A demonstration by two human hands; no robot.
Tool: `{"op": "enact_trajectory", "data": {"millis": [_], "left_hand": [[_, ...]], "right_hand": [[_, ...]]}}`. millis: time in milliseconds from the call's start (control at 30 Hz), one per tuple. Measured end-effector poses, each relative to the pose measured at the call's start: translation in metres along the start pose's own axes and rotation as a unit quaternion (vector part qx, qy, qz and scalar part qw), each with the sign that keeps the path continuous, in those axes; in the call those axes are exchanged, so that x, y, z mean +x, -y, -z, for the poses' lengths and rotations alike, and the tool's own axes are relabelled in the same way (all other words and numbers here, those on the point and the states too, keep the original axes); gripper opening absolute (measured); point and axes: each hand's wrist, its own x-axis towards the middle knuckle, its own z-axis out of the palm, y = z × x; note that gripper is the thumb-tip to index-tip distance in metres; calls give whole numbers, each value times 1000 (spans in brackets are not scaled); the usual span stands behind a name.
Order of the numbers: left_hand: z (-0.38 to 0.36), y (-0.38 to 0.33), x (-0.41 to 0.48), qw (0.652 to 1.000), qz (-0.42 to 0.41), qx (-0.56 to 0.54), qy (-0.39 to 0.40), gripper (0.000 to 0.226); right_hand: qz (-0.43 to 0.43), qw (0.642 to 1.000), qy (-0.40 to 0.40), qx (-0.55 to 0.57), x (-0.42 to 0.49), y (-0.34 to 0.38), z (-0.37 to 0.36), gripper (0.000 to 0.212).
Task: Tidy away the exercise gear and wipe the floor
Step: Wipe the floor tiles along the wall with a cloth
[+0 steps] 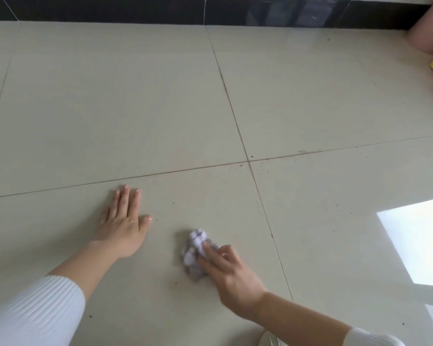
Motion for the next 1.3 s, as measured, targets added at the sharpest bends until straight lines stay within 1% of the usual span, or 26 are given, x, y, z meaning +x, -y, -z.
{"op": "enact_trajectory", "data": {"millis": [67, 133, 200, 233, 267, 333, 367, 433, 467, 500, 567, 633, 700, 767, 833, 900, 933, 967, 1000, 1067, 1100, 1133, 1200, 1233, 1267, 1300], "left_hand": [[0, 0, -1, 1000, -3, -6, -8, 70], [0, 4, -2, 1000, -11, -10, -15, 70], [-1, 12, -5, 999, -28, -7, -23, 71], [-1, 18, -7, 999, -35, -3, -27, 71], [-2, 23, -11, 999, -39, -1, -31, 72], [-6, 34, -19, 998, -42, -6, -40, 74], [-8, 39, -23, 998, -43, -7, -42, 75], [-11, 47, -28, 998, -44, -7, -45, 81], [-13, 49, -28, 998, -46, -7, -48, 85], [-14, 51, -28, 997, -50, -6, -51, 88], [-17, 52, -27, 997, -54, -11, -59, 89], [-21, 52, -27, 995, -47, -28, -85, 86], [-27, 55, -26, 990, -1, -41, -137, 81], [-26, 61, -25, 975, 84, -68, -192, 75], [-26, 68, -22, 963, 147, -86, -207, 68], [-28, 72, -20, 959, 167, -86, -212, 70], [-29, 73, -19, 958, 166, -87, -217, 73], [-30, 73, -19, 958, 164, -89, -220, 75], [-31, 72, -19, 957, 164, -92, -220, 75], [-33, 72, -18, 956, 163, -95, -224, 74], [-34, 72, -18, 955, 162, -94, -229, 75], [-35, 72, -18, 955, 161, -90, -234, 75], [-37, 72, -17, 954, 162, -81, -238, 78], [-37, 72, -17, 954, 163, -79, -238, 78], [-38, 72, -17, 954, 164, -77, -239, 78], [-38, 72, -16, 954, 163, -75, -242, 78]], "right_hand": [[72, 997, 36, 12, -2, 4, 0, 58], [121, 992, 46, 4, 8, -10, 9, 54], [105, 994, 15, -3, 25, -38, 20, 57], [60, 998, -16, -1, 36, -54, 24, 59], [-11, 999, -45, 6, 48, -69, 28, 62], [-164, 983, -80, 28, 77, -89, 35, 66], [-218, 971, -90, 32, 94, -94, 37, 65], [-302, 948, -90, 43, 127, -97, 41, 64], [-327, 940, -80, 47, 142, -94, 41, 64], [-330, 940, -75, 46, 155, -89, 40, 64], [-280, 957, -59, 42, 172, -70, 35, 64], [-159, 985, -42, 44, 174, -46, 21, 65], [-42, 997, -28, 53, 163, -20, 5, 59], [55, 996, 18, 65, 138, 6, -8, 52], [137, 985, 72, 83, 110, 22, -13, 51], [199, 969, 113, 97, 97, 21, -7, 51], [215, 967, 100, 93, 101, 12, -1, 50], [207, 973, 66, 83, 110, -2, 6, 50], [167, 983, 21, 73, 122, -21, 13, 49], [15, 996, -68, 48, 155, -66, 29, 52], [-71, 994, -82, 25, 170, -87, 39, 58], [-152, 986, -73, 2, 184, -104, 47, 64], [-267, 963, -42, -16, 206, -115, 51, 70], [-288, 957, -34, -13, 217, -108, 48, 70], [-277, 960, -36, -5, 225, -95, 42, 69], [-233, 971, -47, 1, 232, -77, 33, 68]]}}
